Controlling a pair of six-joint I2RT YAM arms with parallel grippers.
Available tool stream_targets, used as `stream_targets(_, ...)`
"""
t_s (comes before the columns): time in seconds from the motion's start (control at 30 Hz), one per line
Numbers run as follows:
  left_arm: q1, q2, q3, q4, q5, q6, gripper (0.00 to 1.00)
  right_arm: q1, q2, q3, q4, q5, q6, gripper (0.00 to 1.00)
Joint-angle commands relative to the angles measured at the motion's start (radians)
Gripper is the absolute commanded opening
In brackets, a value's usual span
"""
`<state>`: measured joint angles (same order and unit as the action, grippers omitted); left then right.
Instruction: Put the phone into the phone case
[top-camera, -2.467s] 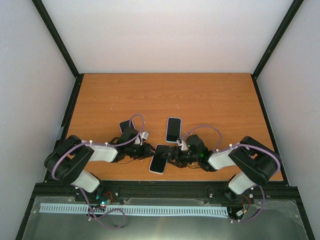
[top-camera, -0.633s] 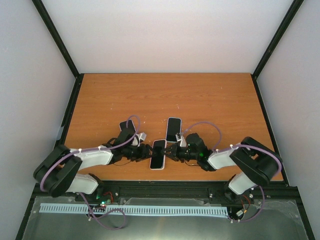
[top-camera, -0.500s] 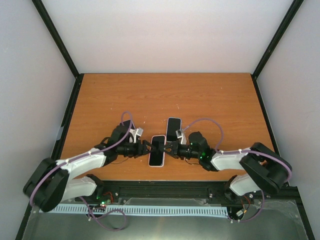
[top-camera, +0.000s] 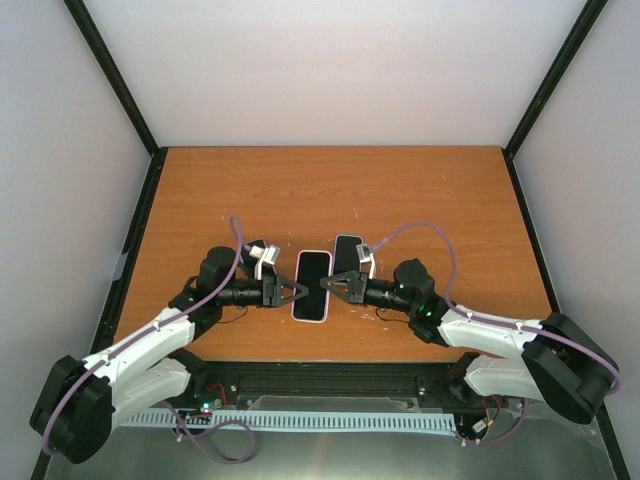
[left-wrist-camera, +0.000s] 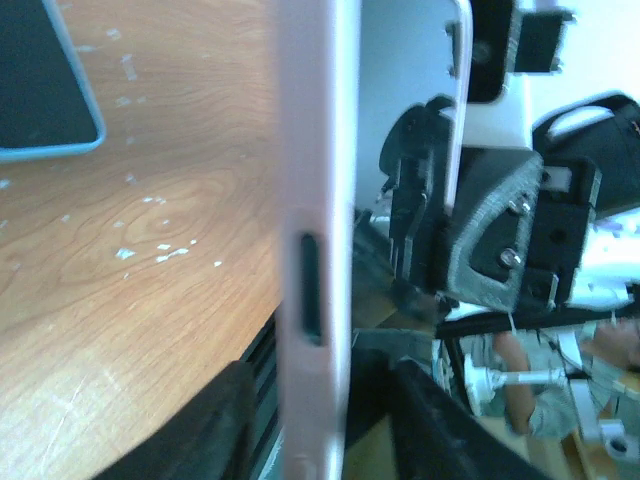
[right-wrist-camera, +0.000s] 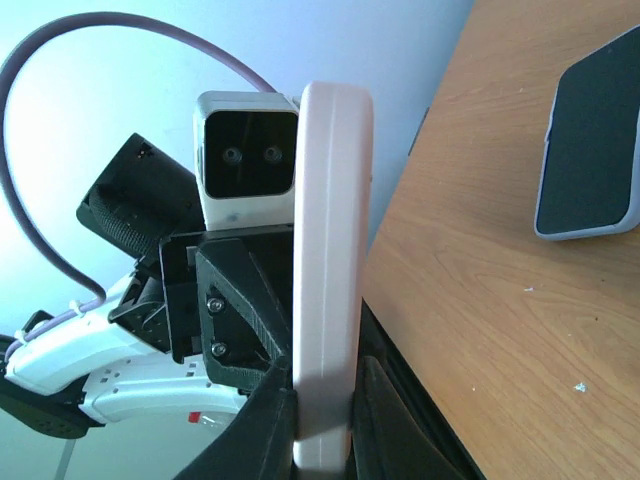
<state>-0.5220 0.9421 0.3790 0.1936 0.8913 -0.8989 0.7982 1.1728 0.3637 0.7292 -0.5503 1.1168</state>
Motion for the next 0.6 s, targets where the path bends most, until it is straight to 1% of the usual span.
stream_targets(0.0,0.004,-0.011,-0.012,0.147,0.065,-0.065,0.21,0.006,-0.024,0.048,0.042,-0.029,-0.04,0.08)
stream_targets(0.07,0.004,-0.015,-0.011,0.161,0.063,-0.081,0.16,0.006,-0.032,0.047,0.016,-0.021,-0.044,0.15)
stream_targets(0.1,0.004,-0.017,-0.011,0.169,0.057,-0.089,0.13,0.006,-0.038,0.042,0.005,-0.018,-0.043,0.2)
stream_targets(0.27,0.004,-0.027,-0.026,0.257,0.024,-0.156,0.05,0.007,-0.058,0.013,-0.028,-0.034,-0.037,0.51)
stream_targets(0.3,0.004,-0.027,-0.032,0.288,0.023,-0.17,0.04,0.007,-0.061,0.007,-0.03,-0.045,-0.038,0.54)
stream_targets(0.37,0.004,-0.027,-0.037,0.333,0.014,-0.188,0.03,0.007,-0.069,-0.002,-0.037,-0.061,-0.038,0.56)
stream_targets(0.57,0.004,-0.026,-0.043,0.427,-0.026,-0.223,0.01,0.016,-0.058,-0.022,0.009,-0.11,-0.003,0.56)
